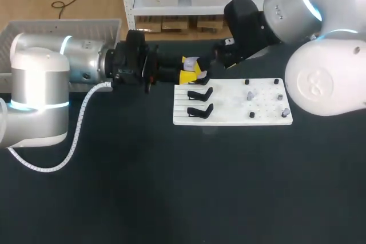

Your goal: Pick up each earbud case from the left stands, insert the matching earbuds, close the lid, and place the case in the box.

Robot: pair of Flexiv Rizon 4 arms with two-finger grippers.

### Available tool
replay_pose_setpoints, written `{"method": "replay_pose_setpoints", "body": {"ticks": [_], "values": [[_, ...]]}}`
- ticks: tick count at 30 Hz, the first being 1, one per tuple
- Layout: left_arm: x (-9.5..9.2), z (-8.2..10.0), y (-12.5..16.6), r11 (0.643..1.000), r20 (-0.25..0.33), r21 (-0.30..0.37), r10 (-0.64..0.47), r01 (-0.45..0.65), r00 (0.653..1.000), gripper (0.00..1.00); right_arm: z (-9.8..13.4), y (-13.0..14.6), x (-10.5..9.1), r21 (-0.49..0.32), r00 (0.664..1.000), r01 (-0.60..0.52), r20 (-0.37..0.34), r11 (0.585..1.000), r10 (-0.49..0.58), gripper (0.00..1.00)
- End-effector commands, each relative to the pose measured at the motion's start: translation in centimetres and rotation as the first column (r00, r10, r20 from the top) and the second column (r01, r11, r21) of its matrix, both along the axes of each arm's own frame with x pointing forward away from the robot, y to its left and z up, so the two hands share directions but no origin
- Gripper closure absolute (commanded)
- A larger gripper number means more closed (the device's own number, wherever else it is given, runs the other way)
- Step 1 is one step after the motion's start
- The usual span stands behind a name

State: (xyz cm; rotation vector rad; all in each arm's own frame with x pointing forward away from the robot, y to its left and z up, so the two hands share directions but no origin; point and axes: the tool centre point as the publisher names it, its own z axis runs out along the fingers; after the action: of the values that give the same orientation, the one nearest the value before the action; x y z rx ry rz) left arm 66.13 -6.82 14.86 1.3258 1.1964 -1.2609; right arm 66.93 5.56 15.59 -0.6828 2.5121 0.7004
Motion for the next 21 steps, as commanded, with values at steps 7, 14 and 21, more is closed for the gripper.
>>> {"method": "replay_pose_setpoints", "body": {"ticks": [7,14,21], "values": [[-0.1,-0.1,0.0,1.0,0.002,-0.002,-0.001,0.001,1.0,1.0,1.5,-0.5,0.5,0.009,0.998,0.03,0.053,1.0,-0.03,0.0],[-0.1,-0.1,0.0,1.0,0.002,-0.002,-0.001,0.001,1.0,1.0,3.6,-2.8,0.4,-0.089,0.982,0.068,0.182,0.994,-0.051,0.0],[-0.1,-0.1,0.0,1.0,0.002,-0.002,-0.001,0.001,1.0,1.0,3.3,-7.0,-0.7,-0.319,0.973,0.136,0.221,0.938,-0.067,0.0]]}}
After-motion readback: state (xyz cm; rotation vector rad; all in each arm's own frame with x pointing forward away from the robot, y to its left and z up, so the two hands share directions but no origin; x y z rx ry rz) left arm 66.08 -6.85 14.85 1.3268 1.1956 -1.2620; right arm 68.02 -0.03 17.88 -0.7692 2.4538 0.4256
